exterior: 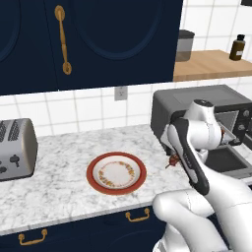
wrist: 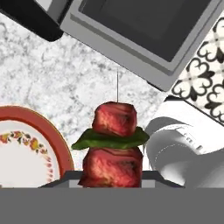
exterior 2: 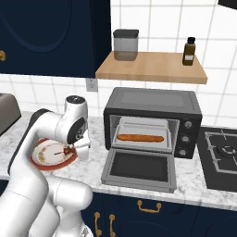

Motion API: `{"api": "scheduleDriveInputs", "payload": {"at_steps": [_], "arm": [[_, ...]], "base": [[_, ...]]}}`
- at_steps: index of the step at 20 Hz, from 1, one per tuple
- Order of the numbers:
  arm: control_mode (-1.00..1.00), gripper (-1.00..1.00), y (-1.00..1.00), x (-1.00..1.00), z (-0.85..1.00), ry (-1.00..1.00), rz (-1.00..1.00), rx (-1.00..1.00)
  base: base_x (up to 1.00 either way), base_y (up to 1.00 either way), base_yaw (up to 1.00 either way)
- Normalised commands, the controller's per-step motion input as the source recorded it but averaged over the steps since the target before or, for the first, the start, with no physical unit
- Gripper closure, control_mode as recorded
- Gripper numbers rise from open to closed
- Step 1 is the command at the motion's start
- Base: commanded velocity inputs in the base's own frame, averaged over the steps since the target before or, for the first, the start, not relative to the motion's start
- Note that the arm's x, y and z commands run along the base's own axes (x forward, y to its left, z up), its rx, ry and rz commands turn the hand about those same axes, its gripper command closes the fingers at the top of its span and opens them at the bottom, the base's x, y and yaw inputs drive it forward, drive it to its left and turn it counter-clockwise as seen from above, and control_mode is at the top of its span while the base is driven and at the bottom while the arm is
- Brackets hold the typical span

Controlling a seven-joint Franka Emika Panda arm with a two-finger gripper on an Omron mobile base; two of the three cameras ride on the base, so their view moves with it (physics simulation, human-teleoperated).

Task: Pick up the kebab skewer and baguette bread, and place them inside the toaster oven. Close the toaster oven door and start by setting the timer.

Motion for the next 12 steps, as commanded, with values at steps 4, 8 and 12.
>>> {"api": "scheduleDriveInputs", "payload": {"at_steps": [4, 8, 12], "arm": [[-1.0, 1.0, -1.0, 0.04, 0.23, 0.0, -0.39, 0.04], [-1.0, 1.0, -1.0, 0.11, 0.21, 0.0, -0.36, 0.05], [-1.0, 1.0, -0.97, 0.13, 0.13, 0.0, -0.34, 0.05]], "base": [[0.0, 0.0, 0.0], [0.0, 0.0, 0.0], [0.0, 0.0, 0.0]]}}
